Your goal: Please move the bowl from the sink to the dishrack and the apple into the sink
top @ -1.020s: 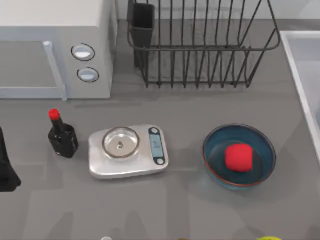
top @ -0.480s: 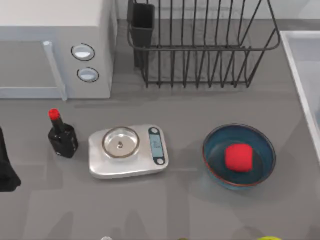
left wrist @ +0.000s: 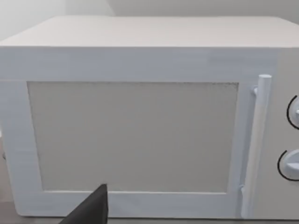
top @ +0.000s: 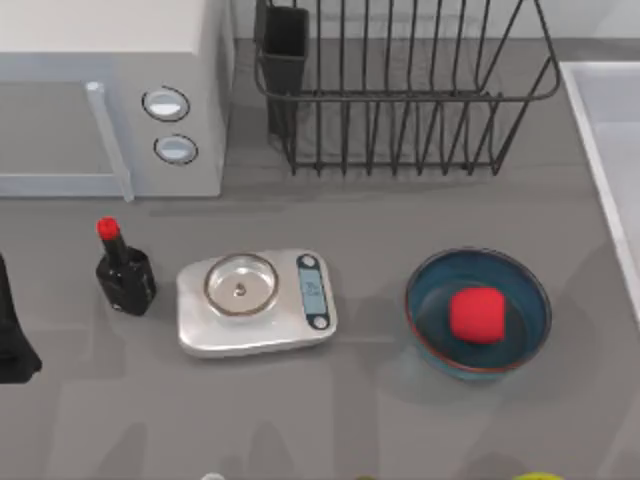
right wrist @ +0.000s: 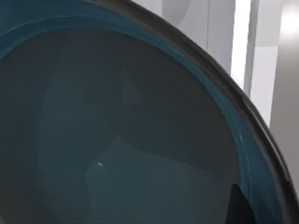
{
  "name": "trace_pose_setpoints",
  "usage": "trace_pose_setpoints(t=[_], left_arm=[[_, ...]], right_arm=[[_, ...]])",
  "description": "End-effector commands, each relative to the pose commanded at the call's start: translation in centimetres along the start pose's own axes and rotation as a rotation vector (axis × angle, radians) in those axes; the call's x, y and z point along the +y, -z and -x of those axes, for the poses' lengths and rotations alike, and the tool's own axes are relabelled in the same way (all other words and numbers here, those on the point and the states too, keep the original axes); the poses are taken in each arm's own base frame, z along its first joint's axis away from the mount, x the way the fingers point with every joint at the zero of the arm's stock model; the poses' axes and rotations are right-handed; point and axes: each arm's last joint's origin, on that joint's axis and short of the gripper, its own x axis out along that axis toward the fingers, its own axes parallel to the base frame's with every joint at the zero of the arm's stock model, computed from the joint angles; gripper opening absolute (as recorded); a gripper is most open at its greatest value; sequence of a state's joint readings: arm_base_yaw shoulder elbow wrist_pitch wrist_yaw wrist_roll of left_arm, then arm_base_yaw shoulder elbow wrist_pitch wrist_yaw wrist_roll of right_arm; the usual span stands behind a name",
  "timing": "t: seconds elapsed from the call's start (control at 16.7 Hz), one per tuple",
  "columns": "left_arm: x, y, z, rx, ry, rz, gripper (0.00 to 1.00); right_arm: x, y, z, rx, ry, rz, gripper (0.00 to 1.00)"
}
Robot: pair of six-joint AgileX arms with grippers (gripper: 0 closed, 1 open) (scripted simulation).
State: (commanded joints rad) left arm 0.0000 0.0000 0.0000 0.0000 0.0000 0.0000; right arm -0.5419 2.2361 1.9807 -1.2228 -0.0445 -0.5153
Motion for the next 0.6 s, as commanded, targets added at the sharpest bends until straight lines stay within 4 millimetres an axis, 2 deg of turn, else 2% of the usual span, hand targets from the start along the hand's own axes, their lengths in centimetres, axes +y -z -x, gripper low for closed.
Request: trace_pose_setpoints(t=[0.18, 0.3, 0.42, 0.6], left_arm=[[0.0, 0.0, 0.0, 0.000, 0.000, 0.000, 1.00], [0.0, 0.0, 0.0, 0.000, 0.000, 0.000, 1.00], [0.0, 0.0, 0.0, 0.000, 0.000, 0.000, 1.00], [0.0, 0.0, 0.0, 0.000, 0.000, 0.000, 1.00]], right_arm=[[0.1, 6.2, 7.9, -0.018, 0.013, 0.003, 0.00], [1.1, 10.6, 12.0, -0.025, 0.020, 0.005, 0.00], [2.4, 14.3, 14.6, -0.022, 0.018, 0.006, 0.00], [3.9, 18.0, 16.3, -0.006, 0.003, 0.006, 0.00]])
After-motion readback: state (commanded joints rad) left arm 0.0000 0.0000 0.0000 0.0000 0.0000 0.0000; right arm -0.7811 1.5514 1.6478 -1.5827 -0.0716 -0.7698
